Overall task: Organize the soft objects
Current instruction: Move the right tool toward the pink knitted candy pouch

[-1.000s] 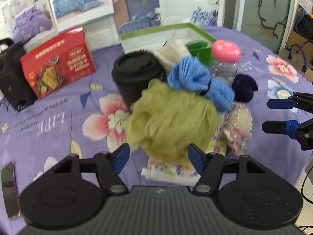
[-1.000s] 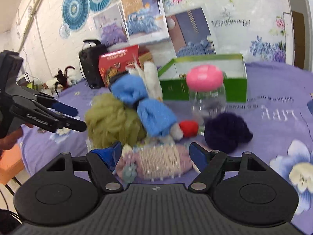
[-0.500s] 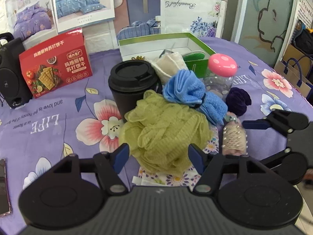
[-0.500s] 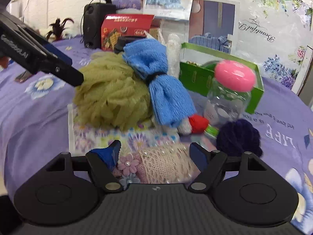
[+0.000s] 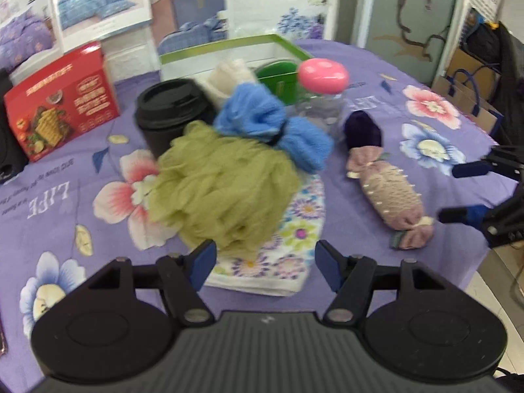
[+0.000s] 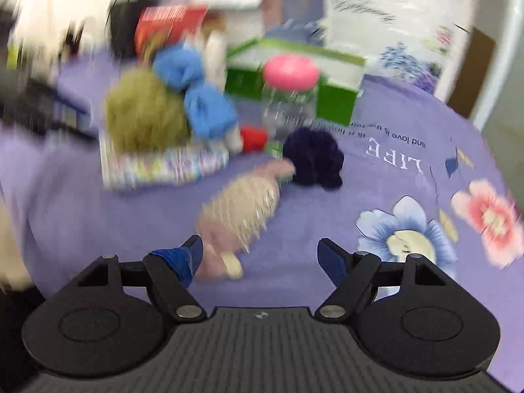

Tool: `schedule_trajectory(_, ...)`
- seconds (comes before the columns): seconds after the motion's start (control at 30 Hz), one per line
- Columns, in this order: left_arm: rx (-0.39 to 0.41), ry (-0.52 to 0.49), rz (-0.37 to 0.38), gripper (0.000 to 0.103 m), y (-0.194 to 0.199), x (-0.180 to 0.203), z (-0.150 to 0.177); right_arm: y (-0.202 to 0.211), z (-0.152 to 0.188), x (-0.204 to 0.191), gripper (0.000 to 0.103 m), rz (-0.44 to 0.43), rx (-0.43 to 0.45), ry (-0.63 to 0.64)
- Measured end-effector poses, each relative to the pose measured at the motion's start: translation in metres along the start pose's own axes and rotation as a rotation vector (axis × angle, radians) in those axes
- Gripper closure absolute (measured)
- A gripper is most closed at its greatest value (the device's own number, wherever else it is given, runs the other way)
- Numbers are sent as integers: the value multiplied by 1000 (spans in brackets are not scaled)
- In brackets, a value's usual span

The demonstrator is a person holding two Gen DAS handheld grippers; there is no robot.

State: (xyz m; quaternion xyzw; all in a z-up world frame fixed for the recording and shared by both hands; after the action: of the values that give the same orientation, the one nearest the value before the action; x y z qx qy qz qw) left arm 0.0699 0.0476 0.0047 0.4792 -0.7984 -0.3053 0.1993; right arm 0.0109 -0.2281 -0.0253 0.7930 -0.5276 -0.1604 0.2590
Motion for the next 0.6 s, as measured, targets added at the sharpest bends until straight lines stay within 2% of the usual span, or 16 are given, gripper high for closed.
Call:
schedule_trajectory(0.1,3,-24,71,35,-4,24,-6,-6,-3,11,40,19,62,-89)
schedule_trajectory(0.27,-31,-95,160,35,-27,72,-5,-19,-7,36,40,100,56,-194)
schedule_trajectory(0.33,-57,-119,173,35,-36,86,-2,-21,-4,36,40,82,63,-256)
schedule_trajectory(0.4,-92,-90,195,35,-42,86,-7,-20,4,31,40,52,95,-309)
schedule_trajectory(0.53,-120,70,260,34,-47,67,-40,-8,33,23,40,128,157,-417)
schedule_trajectory(0.6,-165,146,279,34,-60,66,-60,-4,40,15,40,113,198,-451)
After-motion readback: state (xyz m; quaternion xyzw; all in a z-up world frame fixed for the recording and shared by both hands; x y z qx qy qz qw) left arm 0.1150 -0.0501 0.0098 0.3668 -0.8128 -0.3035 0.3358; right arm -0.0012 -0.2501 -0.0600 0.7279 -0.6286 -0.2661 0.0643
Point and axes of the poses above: each gripper's, at about its wrist camera, not at the fingertips, and y roughly against the way its jaws point, x to its right, z to its underside, the point moved 1 cm from there along -y, roughly the way its jaws point, and after that the axes turned 5 degrees about x, right-handed, at the moved point
